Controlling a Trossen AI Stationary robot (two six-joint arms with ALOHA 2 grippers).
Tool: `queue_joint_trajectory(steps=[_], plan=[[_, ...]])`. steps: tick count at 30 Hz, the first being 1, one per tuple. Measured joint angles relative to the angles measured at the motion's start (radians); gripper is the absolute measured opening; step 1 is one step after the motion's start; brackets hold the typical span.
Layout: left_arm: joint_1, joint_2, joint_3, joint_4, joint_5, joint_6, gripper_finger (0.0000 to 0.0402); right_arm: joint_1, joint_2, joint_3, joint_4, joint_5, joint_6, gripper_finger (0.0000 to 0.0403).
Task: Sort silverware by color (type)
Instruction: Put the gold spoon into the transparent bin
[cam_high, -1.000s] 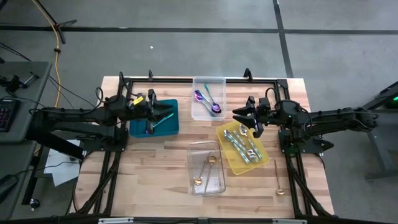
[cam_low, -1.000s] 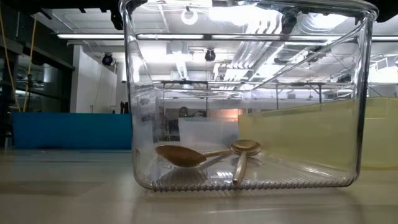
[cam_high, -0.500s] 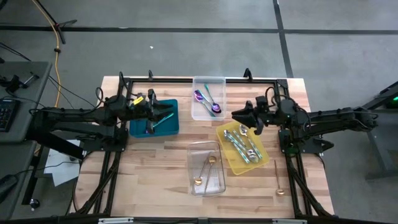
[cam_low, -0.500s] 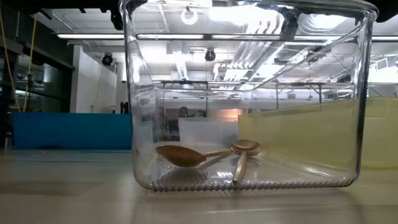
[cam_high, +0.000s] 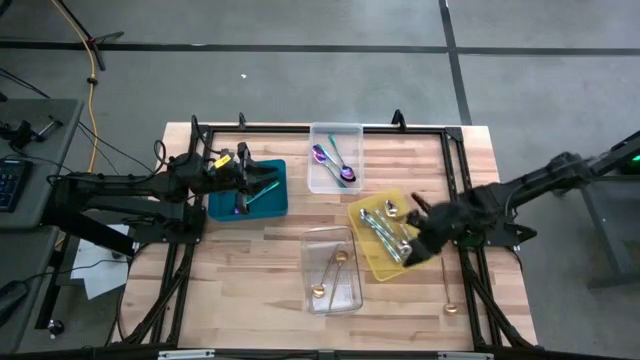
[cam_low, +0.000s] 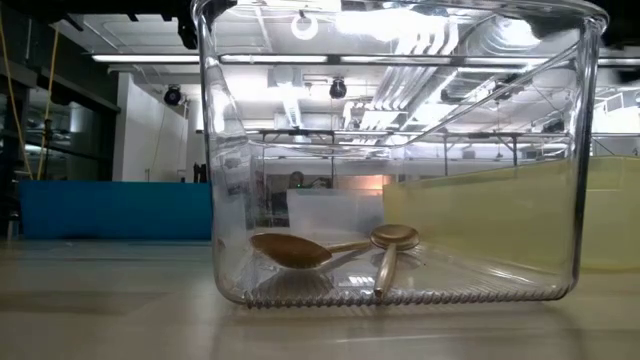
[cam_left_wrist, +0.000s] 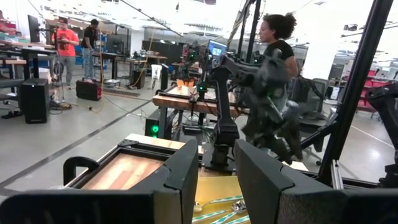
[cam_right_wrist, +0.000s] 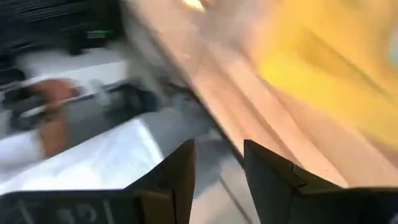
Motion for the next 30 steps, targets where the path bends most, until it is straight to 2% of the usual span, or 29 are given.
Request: queue_joint_trajectory(steps=[4, 6, 9, 13, 17, 30], plan=[[0.0, 0.0, 0.0, 0.0, 0.0, 0.0, 0.0099, 0.17, 0.001, -0.029, -0.166, 0.074, 0.29, 0.0128], [0.0, 0.0, 0.0, 0.0, 0.0, 0.0, 0.0099, 0.241, 0.001, -0.05, -0.218, 0.077, 0.433, 0.0128], [0.0, 0.0, 0.0, 0.0, 0.0, 0.0, 0.0099, 0.332, 0.001, -0.097, -0.235, 0.077, 0.607, 0.0128], [0.0, 0.0, 0.0, 0.0, 0.0, 0.0, 0.0099, 0.405, 0.001, -0.174, -0.204, 0.06, 0.748, 0.0128], [0.0, 0.0, 0.0, 0.0, 0.0, -0.001, 0.0099, 0.441, 0.001, -0.239, -0.184, 0.048, 0.805, 0.0128], [0.0, 0.0, 0.0, 0.0, 0.0, -0.002, 0.0099, 0.456, 0.026, -0.304, -0.205, 0.072, 0.725, 0.0128]])
